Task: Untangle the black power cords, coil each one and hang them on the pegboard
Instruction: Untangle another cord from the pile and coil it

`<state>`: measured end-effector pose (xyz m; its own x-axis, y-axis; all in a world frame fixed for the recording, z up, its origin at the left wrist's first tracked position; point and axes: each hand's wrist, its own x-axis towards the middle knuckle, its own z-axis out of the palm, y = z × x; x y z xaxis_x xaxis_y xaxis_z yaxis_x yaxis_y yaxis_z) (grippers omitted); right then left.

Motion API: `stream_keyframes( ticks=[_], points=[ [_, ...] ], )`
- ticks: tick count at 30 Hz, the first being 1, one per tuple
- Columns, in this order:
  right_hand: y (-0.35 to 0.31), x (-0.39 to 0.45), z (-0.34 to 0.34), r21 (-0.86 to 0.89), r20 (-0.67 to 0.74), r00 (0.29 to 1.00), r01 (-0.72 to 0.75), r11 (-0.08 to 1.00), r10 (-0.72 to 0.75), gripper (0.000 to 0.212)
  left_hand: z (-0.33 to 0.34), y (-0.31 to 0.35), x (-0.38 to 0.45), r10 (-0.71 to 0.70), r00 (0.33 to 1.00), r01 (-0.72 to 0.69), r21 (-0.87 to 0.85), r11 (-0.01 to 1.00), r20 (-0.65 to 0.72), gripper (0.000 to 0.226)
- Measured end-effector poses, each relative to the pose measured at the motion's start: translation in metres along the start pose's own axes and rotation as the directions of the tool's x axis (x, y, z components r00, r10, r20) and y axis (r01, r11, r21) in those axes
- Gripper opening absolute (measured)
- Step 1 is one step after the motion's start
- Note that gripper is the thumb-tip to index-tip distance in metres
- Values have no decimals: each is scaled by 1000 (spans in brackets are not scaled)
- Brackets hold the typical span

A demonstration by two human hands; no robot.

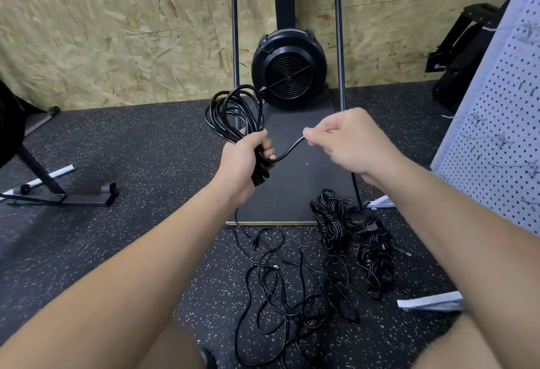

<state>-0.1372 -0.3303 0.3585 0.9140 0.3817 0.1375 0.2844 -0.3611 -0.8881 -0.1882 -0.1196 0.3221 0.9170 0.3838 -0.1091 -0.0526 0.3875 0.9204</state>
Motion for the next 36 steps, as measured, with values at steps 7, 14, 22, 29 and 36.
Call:
stream_keyframes(
  ticks=[7,14,22,29,36],
  points=[
    [18,1,-15,-311,290,910,-203,929,296,47,-15,0,14,-101,995,99,-234,967,2,24],
    [10,-3,-13,-43,381,914,171,984,-142,17,-38,-1,27,-163,983,166,26,986,-84,10],
    [2,-7,8,-106,110,971,224,969,-213,41,-11,-8,-18,-463,833,304,447,841,304,83],
    [5,-7,13,-203,76,987,157,966,-145,39,1,-26,-38,-522,755,291,510,809,398,26],
    [18,-11,5,-134,105,993,-39,990,53,22,-11,-11,-15,-389,889,291,359,887,241,28]
  ],
)
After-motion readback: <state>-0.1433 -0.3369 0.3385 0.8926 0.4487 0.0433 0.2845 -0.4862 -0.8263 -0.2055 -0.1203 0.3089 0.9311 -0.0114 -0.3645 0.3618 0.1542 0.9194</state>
